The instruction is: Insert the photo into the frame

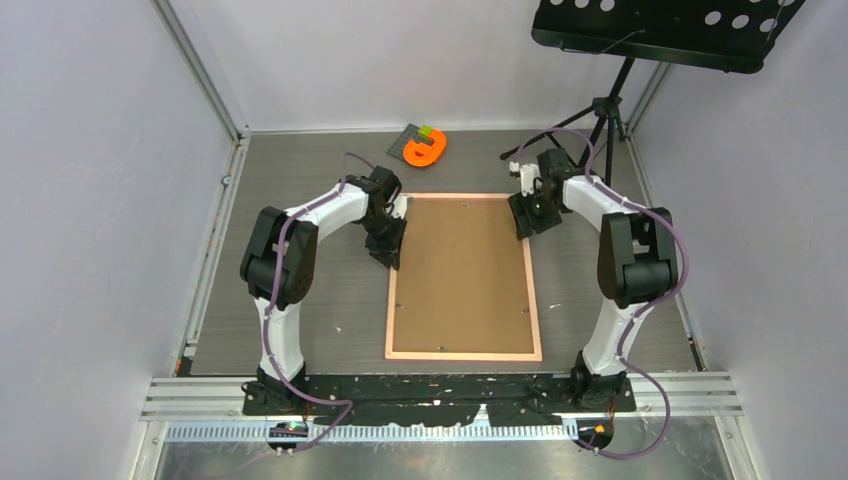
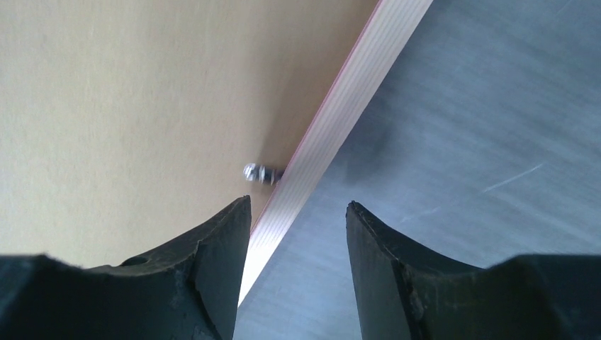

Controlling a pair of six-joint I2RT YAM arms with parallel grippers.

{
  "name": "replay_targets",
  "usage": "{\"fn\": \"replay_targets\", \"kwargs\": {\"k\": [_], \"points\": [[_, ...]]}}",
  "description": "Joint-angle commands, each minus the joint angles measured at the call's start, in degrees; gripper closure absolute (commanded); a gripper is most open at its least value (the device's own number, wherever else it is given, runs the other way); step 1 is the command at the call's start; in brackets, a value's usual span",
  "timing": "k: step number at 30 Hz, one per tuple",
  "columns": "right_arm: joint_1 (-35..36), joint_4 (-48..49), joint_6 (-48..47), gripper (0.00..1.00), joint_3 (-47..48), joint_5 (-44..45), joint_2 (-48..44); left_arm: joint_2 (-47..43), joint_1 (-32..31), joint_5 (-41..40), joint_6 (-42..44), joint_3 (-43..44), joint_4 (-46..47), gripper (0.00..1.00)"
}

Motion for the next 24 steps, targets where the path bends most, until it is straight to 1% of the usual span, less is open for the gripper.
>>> {"fn": "replay_targets", "kwargs": {"k": [1, 4, 8, 17, 21, 23, 24], "points": [[-0.02, -1.89, -0.48, 0.41, -5.8, -1.89, -7.51, 0.89, 0.47, -0.04, 2.12, 0.31, 0.98, 1.0], [-0.02, -1.71, -1.42, 0.41, -9.42, -2.16, -10.58, 1.2, 0.47, 0.24, 2.12, 0.55, 0.81, 1.0], [-0.01, -1.6, -2.05, 0.42, -13.33, -3.48, -12.4, 1.3, 0.49, 0.17, 2.12, 0.57, 0.84, 1.0], [-0.03, -0.11, -1.14, 0.46, -15.86, -6.83, -10.83, 0.79, 0.47, -0.65, 2.25, 0.62, 0.8, 1.0], [-0.02, 0.08, -0.93, 0.52, -15.52, -7.24, -9.67, 0.53, 0.47, -0.96, 2.3, 0.54, 0.84, 1.0], [-0.06, 0.08, -0.94, 0.59, -15.22, -7.41, -9.47, 0.43, 0.47, -1.02, 2.3, 0.55, 0.87, 1.0], [-0.04, 0.08, -1.0, 0.63, -14.98, -7.48, -9.41, 0.38, 0.47, -1.06, 2.3, 0.54, 0.89, 1.0]]}}
